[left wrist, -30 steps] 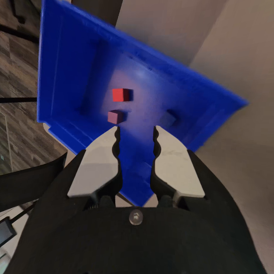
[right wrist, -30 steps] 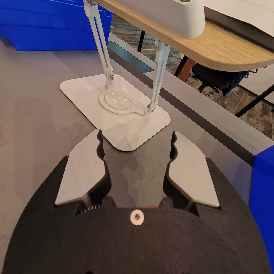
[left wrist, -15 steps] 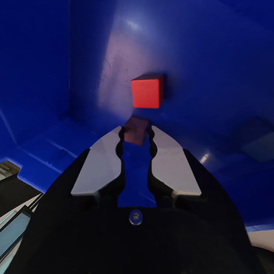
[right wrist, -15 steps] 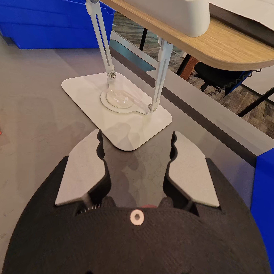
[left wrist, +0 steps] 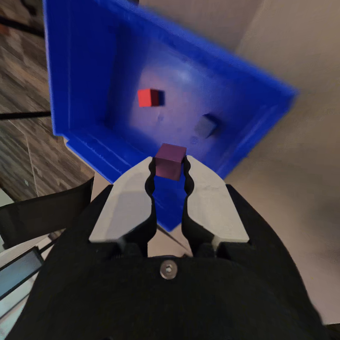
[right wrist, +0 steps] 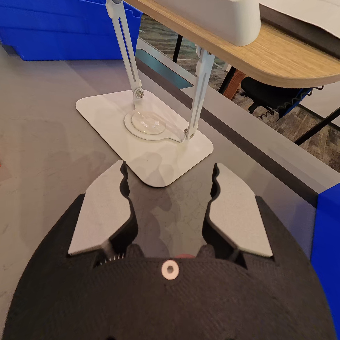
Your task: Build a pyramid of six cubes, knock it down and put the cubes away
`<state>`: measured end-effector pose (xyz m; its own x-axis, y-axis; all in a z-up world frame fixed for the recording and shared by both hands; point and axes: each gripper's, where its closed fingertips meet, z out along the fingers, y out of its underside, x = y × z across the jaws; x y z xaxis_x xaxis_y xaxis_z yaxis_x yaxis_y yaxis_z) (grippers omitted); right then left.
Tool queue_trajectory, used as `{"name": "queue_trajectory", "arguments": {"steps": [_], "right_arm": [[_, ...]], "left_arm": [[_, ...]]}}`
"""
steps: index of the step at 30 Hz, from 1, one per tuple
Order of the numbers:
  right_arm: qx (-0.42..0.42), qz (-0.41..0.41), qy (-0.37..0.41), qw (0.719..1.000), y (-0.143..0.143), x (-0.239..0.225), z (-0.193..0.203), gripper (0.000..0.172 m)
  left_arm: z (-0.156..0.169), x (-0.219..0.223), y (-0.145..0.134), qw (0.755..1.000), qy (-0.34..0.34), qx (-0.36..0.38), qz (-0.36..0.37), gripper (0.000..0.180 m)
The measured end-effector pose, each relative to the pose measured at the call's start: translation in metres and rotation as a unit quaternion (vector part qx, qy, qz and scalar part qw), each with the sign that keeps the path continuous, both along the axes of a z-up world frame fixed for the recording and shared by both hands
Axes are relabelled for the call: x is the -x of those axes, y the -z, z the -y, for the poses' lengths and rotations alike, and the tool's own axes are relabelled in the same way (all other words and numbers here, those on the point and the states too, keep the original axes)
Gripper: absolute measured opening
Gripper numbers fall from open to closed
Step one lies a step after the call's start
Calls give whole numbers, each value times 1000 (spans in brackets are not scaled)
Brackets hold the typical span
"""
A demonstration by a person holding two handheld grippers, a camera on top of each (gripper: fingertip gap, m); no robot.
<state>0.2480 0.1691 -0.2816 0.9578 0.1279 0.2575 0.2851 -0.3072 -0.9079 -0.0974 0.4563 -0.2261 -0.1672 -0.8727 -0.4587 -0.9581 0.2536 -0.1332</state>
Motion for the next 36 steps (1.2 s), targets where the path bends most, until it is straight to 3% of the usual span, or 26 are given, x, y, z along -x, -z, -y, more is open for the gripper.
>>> {"name": "queue_trajectory", "arguments": {"steps": [3, 8, 14, 20, 36], "right_arm": [[-1, 0, 1, 1000, 0, 0, 0, 88], [-3, 1, 1, 1000, -1, 0, 0, 89], [-3, 1, 1, 1000, -1, 0, 0, 89], [-2, 1, 0, 1000, 0, 0, 0, 89], [0, 2, 0, 1000, 0, 0, 0, 88]], "left_arm": [[69, -9, -12, 996, 31, 23, 83, 28], [186, -48, 4, 971, 113, 92, 191, 28], [274, -101, 33, 923, 176, 207, 273, 28], [295, -126, 57, 898, 180, 273, 294, 28], [296, -132, 79, 887, 187, 295, 302, 28]]}}
